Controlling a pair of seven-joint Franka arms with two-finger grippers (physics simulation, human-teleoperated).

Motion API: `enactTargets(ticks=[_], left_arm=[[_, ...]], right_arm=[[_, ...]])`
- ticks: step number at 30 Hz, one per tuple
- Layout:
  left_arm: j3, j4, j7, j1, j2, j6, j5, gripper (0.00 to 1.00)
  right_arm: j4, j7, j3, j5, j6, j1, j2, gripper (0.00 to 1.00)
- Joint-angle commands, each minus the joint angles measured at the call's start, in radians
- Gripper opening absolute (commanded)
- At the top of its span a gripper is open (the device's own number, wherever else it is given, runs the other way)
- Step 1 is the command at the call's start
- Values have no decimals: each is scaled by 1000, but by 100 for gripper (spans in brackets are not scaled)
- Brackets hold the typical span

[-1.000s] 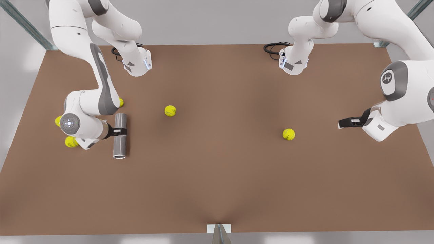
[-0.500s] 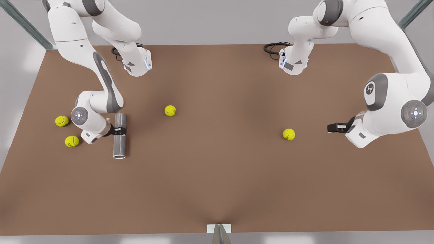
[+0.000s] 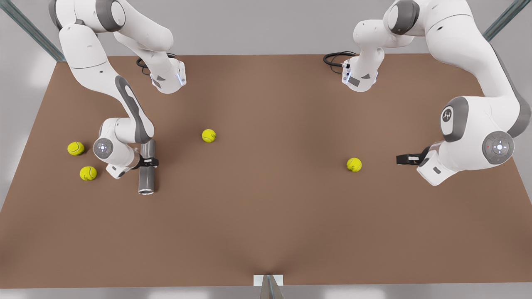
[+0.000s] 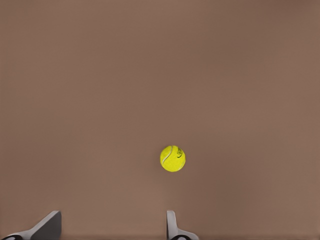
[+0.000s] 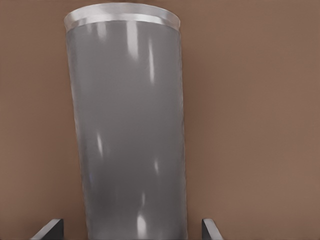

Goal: Put the tennis tube upright

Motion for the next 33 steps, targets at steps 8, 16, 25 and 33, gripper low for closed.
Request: enactTargets(ticks=[8,16,25,33], left_arm=[[0,0,-2,2,8,-1,0,100],[0,0,0,0,12,-1,0,100],[0,-2,-2,0,14,-4,0,100],[0,-2,-3,-2,12,-7,0,100]], right_arm=[[9,5,0,0,14,1,44,98],[17,-2,0,0,12,-2,50,68],[42,-11,0,-3,-14,6,45,69],[221,-95,120,-2,-181,10,17,70]])
